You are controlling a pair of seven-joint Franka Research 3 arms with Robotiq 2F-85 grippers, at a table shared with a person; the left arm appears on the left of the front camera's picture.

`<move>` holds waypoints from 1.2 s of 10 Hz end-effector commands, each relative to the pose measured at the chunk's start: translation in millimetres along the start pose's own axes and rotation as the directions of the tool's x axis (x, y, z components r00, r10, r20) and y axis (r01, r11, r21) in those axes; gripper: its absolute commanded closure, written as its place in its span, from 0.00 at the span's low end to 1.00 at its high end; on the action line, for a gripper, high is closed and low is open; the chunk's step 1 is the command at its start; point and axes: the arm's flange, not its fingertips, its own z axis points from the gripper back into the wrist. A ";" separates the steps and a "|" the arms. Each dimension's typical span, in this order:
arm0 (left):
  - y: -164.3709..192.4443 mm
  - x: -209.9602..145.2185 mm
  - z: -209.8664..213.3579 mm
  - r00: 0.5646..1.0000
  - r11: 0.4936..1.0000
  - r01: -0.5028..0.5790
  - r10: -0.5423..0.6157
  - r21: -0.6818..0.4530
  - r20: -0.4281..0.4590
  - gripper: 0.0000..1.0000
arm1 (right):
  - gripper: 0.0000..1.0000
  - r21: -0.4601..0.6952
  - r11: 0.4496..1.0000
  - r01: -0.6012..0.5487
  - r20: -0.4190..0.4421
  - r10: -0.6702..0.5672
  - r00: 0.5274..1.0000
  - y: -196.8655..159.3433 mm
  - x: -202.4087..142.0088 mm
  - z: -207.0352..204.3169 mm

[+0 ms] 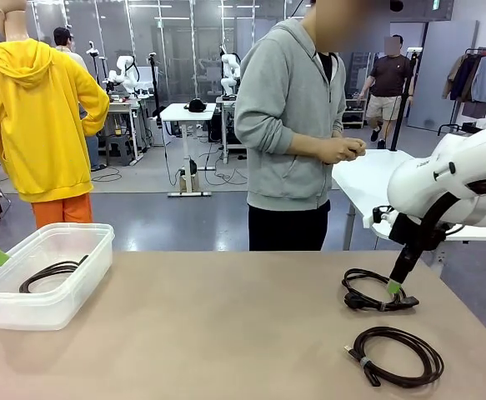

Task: Organize and store the cables.
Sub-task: Place the Power Cable into the Organizing box.

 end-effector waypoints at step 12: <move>-0.4 0.9 -0.5 1.000 1.000 -0.015 0.015 0.004 0.001 0.14 | 0.19 0.094 0.986 -0.139 -0.063 0.145 0.987 -5.7 23.7 -69.6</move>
